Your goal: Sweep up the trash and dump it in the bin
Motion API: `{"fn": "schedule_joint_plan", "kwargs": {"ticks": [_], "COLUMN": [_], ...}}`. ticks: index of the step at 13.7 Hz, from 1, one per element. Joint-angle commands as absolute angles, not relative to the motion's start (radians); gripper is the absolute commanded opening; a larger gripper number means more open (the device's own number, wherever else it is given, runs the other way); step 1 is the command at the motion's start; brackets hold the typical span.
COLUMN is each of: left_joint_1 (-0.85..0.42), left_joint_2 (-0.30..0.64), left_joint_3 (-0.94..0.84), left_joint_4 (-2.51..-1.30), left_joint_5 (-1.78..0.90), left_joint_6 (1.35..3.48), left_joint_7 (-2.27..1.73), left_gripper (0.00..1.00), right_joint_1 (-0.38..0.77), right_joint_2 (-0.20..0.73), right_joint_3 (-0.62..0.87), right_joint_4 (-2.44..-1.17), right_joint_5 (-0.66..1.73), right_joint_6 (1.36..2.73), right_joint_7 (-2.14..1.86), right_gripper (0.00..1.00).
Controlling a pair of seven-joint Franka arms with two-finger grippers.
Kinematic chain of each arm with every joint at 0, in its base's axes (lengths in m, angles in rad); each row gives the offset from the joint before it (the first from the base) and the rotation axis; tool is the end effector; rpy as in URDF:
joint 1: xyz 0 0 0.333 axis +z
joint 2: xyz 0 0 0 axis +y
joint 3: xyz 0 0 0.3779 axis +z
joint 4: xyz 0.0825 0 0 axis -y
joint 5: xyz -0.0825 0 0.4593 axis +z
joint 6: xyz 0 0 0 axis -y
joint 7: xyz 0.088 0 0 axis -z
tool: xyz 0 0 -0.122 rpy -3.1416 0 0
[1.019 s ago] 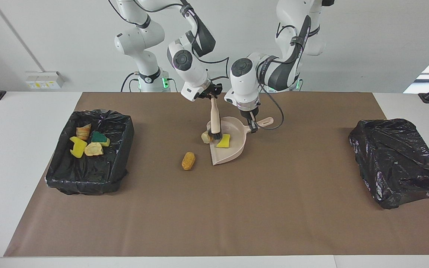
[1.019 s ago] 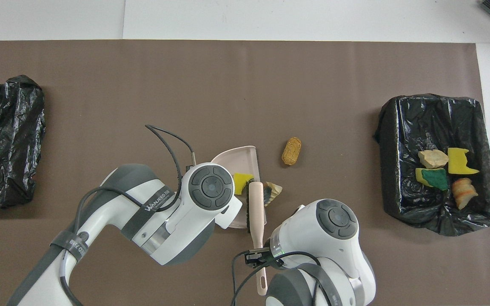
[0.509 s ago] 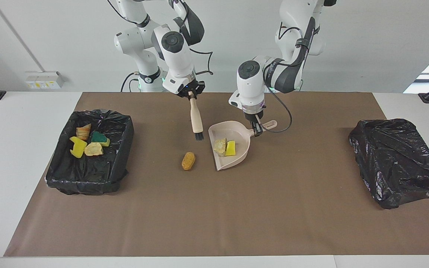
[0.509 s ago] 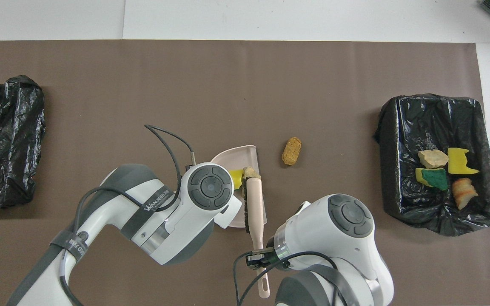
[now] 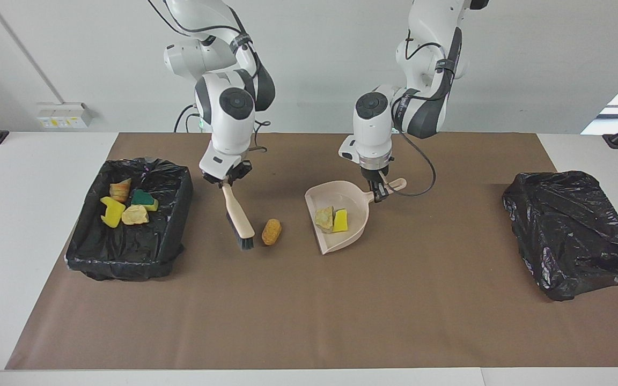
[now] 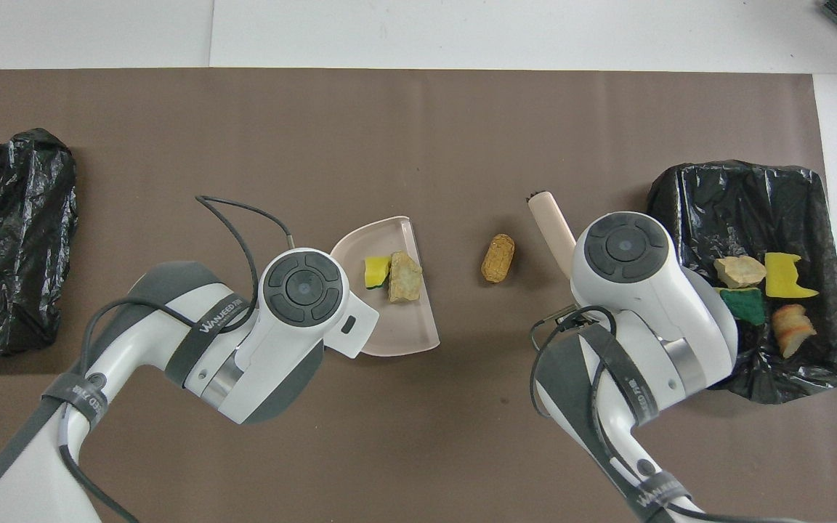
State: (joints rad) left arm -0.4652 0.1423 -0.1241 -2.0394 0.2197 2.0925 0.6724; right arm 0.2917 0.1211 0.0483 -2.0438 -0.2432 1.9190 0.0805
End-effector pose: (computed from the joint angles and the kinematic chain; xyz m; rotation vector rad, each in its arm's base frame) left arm 0.5374 -0.3412 0.3718 -2.2945 1.8925 0.1397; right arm 0.5833 0.1842 0.3717 2.8212 0.5301 -0.2818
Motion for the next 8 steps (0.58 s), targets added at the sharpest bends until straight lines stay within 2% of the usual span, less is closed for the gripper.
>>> {"fn": "schedule_joint_plan", "kwargs": {"ticks": [1, 4, 8], "left_joint_1": [-0.451, -0.451, -0.437], "left_joint_2": [0.127, 0.127, 0.127], "left_joint_3": [-0.127, -0.127, -0.127], "left_joint_4": [-2.068, -2.068, -2.074], "left_joint_5": [0.236, 0.235, 0.235], "left_joint_6": [2.123, 2.125, 2.125], "left_joint_7": [0.664, 0.661, 0.663], "left_gripper": [0.0, 0.0, 0.0], "right_joint_1": [0.296, 0.349, 0.429], "right_joint_2": [0.192, 0.169, 0.123], "right_joint_3": [0.069, 0.072, 0.072], "right_joint_4": [-2.014, -2.048, -2.117], "right_joint_5": [-0.223, 0.075, 0.432], "right_joint_6": [1.911, 1.881, 1.908], "right_joint_7": [0.061, 0.035, 0.048], "right_gripper": [0.0, 0.0, 0.0]}}
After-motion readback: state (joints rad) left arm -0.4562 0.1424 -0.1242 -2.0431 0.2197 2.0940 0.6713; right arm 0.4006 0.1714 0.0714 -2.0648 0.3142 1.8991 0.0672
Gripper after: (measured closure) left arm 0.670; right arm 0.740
